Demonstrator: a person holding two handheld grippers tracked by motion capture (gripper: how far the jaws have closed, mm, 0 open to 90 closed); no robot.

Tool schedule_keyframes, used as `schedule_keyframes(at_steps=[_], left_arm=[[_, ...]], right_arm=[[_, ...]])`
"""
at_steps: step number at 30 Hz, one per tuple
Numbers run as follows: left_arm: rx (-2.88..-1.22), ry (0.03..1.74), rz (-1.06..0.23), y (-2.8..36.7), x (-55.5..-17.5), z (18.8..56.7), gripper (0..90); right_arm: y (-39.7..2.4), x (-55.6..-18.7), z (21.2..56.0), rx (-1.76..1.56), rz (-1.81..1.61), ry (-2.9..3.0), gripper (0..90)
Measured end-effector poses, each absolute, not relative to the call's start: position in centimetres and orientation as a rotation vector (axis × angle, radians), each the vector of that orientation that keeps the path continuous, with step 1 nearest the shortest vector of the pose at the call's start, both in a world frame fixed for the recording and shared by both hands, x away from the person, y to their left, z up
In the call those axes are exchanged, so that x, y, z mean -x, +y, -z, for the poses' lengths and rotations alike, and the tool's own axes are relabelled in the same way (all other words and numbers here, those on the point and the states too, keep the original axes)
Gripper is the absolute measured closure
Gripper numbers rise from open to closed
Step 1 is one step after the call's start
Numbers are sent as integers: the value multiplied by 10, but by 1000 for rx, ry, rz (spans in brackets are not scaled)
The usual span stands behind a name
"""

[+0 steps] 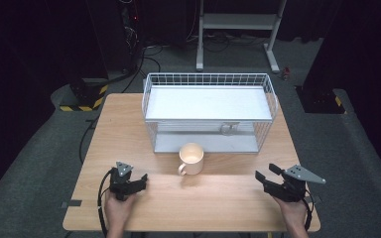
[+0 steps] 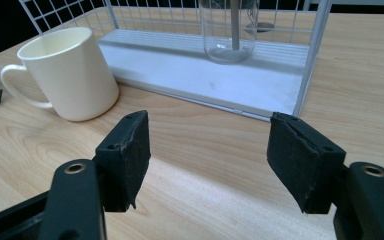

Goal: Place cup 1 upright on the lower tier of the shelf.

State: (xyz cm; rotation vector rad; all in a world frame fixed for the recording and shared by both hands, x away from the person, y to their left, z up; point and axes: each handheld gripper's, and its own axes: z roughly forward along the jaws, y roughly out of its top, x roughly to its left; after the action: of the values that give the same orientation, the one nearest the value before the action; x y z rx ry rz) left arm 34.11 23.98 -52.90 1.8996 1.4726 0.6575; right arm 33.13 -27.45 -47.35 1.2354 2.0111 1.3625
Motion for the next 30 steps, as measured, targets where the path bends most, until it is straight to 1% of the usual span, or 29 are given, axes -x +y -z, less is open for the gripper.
schedule_keyframes(at_steps=[16,30], left_arm=[[-1899,1473,-657,240,-341,529,209],[-1900,1473,-658,240,-341,529,209]], right_arm=[[-276,-324,492,-1261,-1288,2036,348],[-278,-336,516,-1297,-1118,2081,344]])
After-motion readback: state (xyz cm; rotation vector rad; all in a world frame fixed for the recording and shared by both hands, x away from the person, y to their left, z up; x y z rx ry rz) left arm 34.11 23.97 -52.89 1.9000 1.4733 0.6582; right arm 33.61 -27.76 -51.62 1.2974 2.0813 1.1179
